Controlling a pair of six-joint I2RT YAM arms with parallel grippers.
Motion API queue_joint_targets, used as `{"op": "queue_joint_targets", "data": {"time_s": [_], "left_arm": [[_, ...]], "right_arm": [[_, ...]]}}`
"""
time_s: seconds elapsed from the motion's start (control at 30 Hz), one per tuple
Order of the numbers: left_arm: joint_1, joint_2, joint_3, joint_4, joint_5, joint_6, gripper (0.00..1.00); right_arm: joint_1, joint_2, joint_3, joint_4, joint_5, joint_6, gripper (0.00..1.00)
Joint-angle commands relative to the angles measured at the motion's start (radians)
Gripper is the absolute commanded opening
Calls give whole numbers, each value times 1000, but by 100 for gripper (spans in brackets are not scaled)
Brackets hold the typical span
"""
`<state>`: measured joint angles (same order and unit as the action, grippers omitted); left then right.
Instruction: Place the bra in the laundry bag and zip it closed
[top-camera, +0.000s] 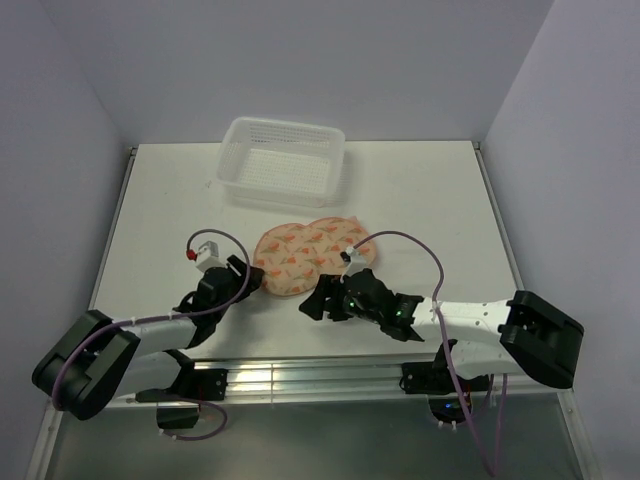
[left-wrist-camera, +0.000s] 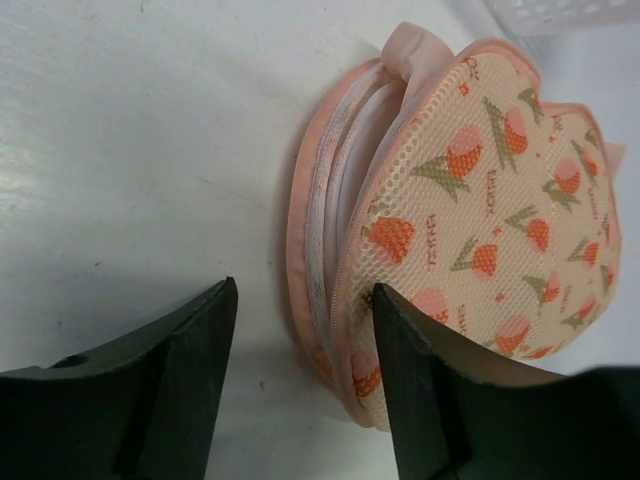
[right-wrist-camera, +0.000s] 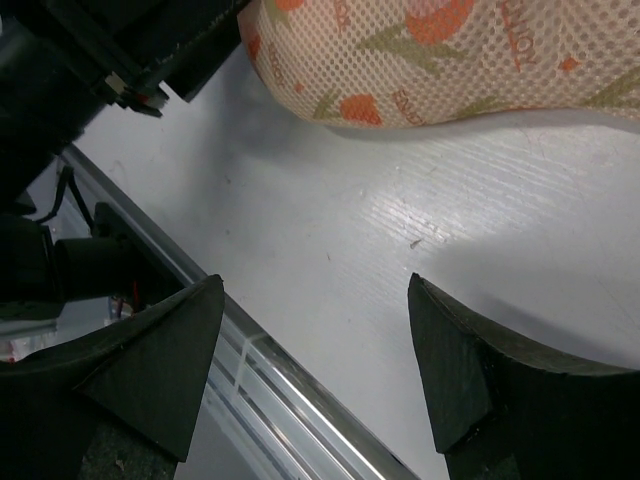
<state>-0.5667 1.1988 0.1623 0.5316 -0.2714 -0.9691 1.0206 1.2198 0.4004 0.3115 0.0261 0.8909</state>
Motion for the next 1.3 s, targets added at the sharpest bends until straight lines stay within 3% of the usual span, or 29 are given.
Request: {"op": "queue_joint_targets", "data": {"time_s": [0.0,0.33,0.4,0.47,0.6,0.73,1.03,1.27], "left_arm": [[-2,19,-44,180,41,-80,62],[-134,15,-119,237,-78,-367,57],[-159,13,-122,240,-112,-404,41],[-167,5,-121,242,-121,-434,35],[-170,-48,-103,214,-118,-447,13],[-173,-132,-84,140,-123,-474,1],[-173,-243,-99,119,-63,-568,0],[-174,-235,-92,120,-12,-603,0]], "right_arm": [[7,18,26,89,64,45,81],[6,83,-15,210,132,170,81],[4,83,-24,231,138,200,81],[6,78,-44,256,150,220,81],[6,87,-93,302,160,285,80],[6,127,-118,346,132,319,80],[9,179,-94,431,193,365,87],[-1,293,-57,561,221,449,87]]}}
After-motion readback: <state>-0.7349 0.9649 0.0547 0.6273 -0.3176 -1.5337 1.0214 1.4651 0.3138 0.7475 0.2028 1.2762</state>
